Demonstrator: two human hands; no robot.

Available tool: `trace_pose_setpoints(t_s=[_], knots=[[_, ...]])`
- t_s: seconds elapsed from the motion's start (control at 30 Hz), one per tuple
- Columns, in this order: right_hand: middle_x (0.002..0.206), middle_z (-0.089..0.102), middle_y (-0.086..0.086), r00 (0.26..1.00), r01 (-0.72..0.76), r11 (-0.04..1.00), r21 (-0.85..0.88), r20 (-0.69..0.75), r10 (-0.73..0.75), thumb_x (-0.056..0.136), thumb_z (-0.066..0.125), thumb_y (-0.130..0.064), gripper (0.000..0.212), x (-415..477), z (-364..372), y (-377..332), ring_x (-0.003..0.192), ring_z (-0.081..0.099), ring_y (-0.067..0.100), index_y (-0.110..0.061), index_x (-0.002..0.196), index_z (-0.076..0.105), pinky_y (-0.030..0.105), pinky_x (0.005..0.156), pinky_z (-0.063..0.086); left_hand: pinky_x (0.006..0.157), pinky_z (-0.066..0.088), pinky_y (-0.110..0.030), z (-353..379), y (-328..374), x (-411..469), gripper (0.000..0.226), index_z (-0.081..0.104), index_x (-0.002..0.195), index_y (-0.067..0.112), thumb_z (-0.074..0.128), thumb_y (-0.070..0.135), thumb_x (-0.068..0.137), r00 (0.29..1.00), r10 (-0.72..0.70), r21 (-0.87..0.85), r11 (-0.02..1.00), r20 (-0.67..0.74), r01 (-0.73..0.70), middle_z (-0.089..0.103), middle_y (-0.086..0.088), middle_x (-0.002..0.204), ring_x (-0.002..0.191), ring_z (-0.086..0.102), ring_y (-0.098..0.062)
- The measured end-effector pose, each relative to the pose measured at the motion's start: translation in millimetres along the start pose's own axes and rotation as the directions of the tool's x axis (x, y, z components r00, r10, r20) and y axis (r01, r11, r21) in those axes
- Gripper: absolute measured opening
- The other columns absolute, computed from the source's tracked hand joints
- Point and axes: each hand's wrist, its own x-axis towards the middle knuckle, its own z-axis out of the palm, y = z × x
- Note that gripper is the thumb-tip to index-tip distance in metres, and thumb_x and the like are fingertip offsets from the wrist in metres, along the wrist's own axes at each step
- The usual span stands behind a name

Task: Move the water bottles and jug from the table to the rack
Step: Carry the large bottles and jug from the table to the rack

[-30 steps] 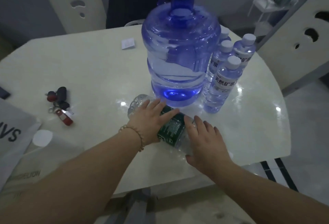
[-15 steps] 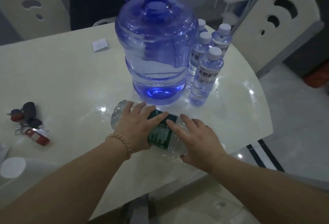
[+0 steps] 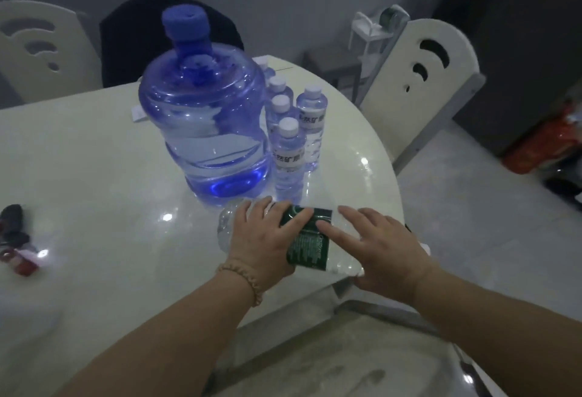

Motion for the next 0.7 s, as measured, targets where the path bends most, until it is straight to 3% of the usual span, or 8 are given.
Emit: trace_pose_setpoints(t_s=[0.43, 0.7], knots=[[0.131, 0.050, 0.018, 0.982, -0.188, 0.982, -0.027, -0.029, 0.187, 0.047, 0.085, -0.049, 0.111, -214, -33, 295, 0.102, 0.057, 0.036, -0.029, 0.143, 0.033, 0.045, 0.072, 0.054, 0.093, 0.036, -0.053, 10, 313, 204, 0.092, 0.042, 0.133, 0.033, 0.076, 0.051, 0.049, 0.984, 0.172, 0.030, 0.985, -0.056, -0.170, 0.057, -0.006, 0.119, 0.106, 0.052, -0.033], [0.131, 0.051, 0.018, 0.941, -0.333, 0.942, 0.034, -0.052, 0.335, 0.048, 0.084, -0.048, 0.108, -262, -35, 414, 0.103, 0.058, 0.035, -0.027, 0.143, 0.035, 0.044, 0.071, 0.054, 0.097, 0.036, -0.054, 19, 405, 324, 0.087, 0.040, 0.132, 0.036, 0.072, 0.062, 0.055, 0.945, 0.326, 0.072, 0.943, -0.017, -0.324, 0.057, -0.006, 0.122, 0.110, 0.052, -0.033]])
